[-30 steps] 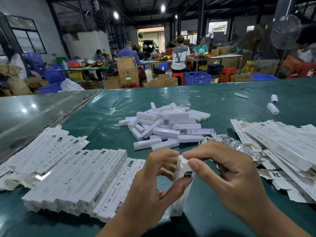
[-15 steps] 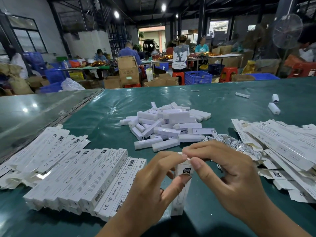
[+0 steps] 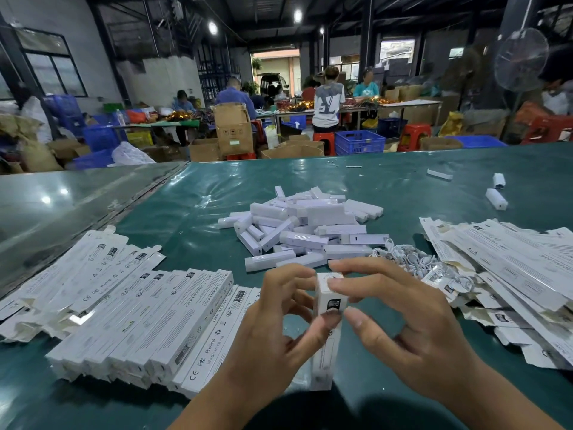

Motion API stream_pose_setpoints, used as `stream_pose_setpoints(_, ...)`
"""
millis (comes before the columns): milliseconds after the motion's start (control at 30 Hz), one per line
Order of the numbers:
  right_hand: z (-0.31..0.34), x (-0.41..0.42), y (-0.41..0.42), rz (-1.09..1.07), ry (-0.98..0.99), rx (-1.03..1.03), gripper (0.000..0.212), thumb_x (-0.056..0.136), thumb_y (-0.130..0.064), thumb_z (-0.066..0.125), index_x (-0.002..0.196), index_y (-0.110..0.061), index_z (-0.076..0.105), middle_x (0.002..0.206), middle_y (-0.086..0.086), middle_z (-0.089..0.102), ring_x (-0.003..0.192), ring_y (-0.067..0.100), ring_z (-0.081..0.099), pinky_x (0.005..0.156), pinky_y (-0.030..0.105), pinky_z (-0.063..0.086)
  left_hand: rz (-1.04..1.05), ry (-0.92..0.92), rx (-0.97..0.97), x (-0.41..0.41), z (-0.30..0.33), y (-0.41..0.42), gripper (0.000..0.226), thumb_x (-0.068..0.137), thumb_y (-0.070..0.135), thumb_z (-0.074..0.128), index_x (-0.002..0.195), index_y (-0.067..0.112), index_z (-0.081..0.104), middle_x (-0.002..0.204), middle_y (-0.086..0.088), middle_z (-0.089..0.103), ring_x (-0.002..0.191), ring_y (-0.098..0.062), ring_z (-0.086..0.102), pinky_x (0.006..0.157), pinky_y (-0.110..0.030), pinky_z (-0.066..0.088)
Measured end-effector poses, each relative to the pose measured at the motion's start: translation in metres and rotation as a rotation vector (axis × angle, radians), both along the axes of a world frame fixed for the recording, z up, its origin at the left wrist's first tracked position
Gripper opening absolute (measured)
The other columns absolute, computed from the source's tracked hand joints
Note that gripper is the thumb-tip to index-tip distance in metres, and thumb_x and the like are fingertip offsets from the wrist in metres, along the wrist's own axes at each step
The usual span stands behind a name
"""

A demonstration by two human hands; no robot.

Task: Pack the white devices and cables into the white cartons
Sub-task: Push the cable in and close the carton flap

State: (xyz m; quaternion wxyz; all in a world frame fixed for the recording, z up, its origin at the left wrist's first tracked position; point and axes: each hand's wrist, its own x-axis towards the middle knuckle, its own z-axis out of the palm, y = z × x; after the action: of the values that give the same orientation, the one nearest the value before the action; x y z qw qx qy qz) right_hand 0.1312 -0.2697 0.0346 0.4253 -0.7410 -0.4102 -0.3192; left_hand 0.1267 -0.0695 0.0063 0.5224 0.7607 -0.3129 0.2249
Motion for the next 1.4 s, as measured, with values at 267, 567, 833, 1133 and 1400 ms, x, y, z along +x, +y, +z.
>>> stream_pose_setpoints(267, 0.003, 0.027, -0.022, -0.314, 0.531, 0.281, 0.009, 0.088, -0.029, 0.06, 0.09, -0.036, 0.065, 0.081, -0.008, 0.066, 0.065, 0.006, 0.064, 0.055, 0.01, 0.046, -0.09, 0.414, 0.447, 0.012, -0.005, 0.012, 0.034, 0.086, 0.041, 0.076, 0.113, 0.036, 0.056, 0.1, 0.01, 0.069, 0.083, -0.01, 0.065, 0.079, -0.035, 0.055)
stream_pose_setpoints(567, -0.008, 0.034, -0.011, -0.025, 0.969, 0.622, 0.035, 0.103, -0.008, 0.04, 0.096, -0.006, 0.074, 0.105, 0.006, 0.076, 0.076, 0.017, 0.066, 0.052, 0.027, 0.053, 0.09, 0.301, -0.165, -0.001, -0.003, -0.009, 0.039, 0.089, 0.049, 0.062, 0.125, 0.035, 0.056, 0.116, 0.017, 0.066, 0.101, -0.01, 0.069, 0.085, -0.026, 0.056)
stream_pose_setpoints(833, -0.025, 0.037, -0.005, -0.226, 0.953, 0.567, 0.037, 0.103, -0.023, 0.055, 0.074, -0.015, 0.077, 0.073, 0.004, 0.069, 0.056, 0.02, 0.058, 0.04, 0.027, 0.044, 0.185, 0.37, 0.038, 0.001, -0.004, -0.005, 0.056, 0.079, 0.058, 0.068, 0.129, 0.048, 0.045, 0.122, 0.022, 0.059, 0.115, -0.002, 0.059, 0.091, -0.014, 0.044)
stream_pose_setpoints(1133, -0.03, 0.036, 0.001, -0.083, 1.073, 0.448, 0.041, 0.103, -0.032, 0.054, 0.072, -0.015, 0.073, 0.067, 0.008, 0.066, 0.056, 0.017, 0.061, 0.047, 0.029, 0.051, 0.418, -0.207, 0.722, -0.003, 0.01, -0.007, 0.026, 0.079, 0.054, 0.062, 0.093, 0.032, 0.068, 0.082, 0.02, 0.066, 0.073, -0.008, 0.058, 0.073, -0.027, 0.044)
stream_pose_setpoints(1400, -0.028, 0.057, -0.027, -0.276, 0.92, 0.39, 0.028, 0.101, -0.042, 0.053, 0.091, -0.024, 0.072, 0.092, -0.004, 0.075, 0.085, 0.014, 0.073, 0.067, 0.033, 0.058, 0.969, 0.111, 0.961, 0.007, 0.035, 0.043, 0.029, 0.092, 0.059, 0.045, 0.084, 0.032, 0.052, 0.077, 0.012, 0.04, 0.075, -0.013, 0.04, 0.07, -0.032, 0.027)
